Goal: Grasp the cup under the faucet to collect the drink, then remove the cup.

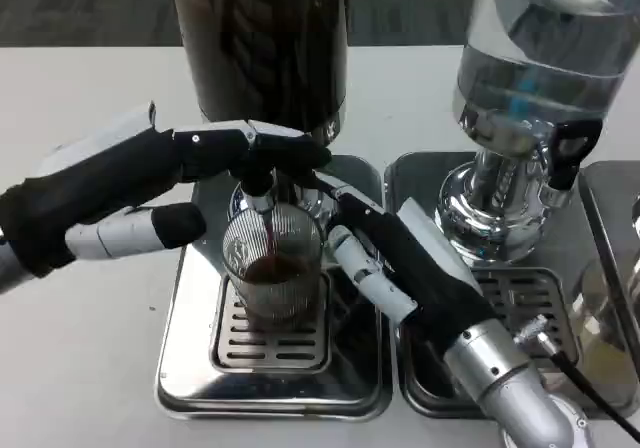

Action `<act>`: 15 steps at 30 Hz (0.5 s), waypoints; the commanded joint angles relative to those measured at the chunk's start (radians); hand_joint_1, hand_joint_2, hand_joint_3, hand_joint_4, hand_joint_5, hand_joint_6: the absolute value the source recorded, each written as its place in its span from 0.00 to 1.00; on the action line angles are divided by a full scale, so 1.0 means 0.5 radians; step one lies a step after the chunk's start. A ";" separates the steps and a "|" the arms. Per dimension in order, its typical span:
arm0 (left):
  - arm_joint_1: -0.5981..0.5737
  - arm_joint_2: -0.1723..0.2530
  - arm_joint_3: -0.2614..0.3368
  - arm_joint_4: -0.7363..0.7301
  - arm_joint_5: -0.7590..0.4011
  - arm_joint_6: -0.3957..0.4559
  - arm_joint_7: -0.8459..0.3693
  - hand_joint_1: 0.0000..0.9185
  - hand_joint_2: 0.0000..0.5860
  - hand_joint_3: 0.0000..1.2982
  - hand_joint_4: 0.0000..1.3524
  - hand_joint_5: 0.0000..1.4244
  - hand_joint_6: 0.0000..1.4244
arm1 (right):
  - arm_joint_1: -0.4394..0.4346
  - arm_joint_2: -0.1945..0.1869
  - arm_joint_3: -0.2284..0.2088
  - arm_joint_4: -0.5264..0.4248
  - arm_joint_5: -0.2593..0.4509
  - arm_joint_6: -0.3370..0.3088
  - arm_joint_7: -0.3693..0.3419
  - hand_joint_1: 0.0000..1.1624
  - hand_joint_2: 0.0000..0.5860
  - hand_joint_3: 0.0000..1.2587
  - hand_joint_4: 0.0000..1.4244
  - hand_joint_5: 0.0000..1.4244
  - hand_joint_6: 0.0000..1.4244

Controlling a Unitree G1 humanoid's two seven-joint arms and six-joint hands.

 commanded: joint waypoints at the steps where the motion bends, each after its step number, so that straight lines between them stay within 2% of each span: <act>1: 0.043 0.041 -0.014 -0.013 0.028 -0.008 -0.022 0.00 0.04 0.20 0.15 0.17 0.11 | -0.041 0.015 0.004 0.034 -0.004 -0.046 -0.016 0.00 1.00 0.12 0.05 0.04 0.09; 12: 0.079 0.049 0.012 -0.026 0.022 -0.008 0.017 0.00 0.04 0.21 0.16 0.18 0.11 | -0.035 0.020 0.001 0.025 0.012 -0.045 -0.006 0.00 1.00 0.13 0.05 0.05 0.09; 13: 0.083 0.047 0.024 -0.027 0.020 -0.014 0.031 0.00 0.05 0.22 0.16 0.19 0.12 | -0.031 0.018 0.000 0.016 0.013 -0.045 -0.006 0.03 0.22 0.12 0.04 0.04 0.09; 14: 0.093 0.040 0.050 -0.029 0.019 -0.032 0.061 0.00 0.06 0.23 0.16 0.20 0.12 | -0.027 0.017 -0.002 0.009 0.012 -0.045 -0.007 0.33 0.06 0.11 0.05 0.04 0.09; 15: 0.105 0.032 0.077 -0.033 0.022 -0.054 0.097 0.00 0.06 0.24 0.17 0.21 0.13 | -0.023 0.014 -0.003 0.002 0.014 -0.043 -0.004 0.47 0.07 0.12 0.05 0.04 0.09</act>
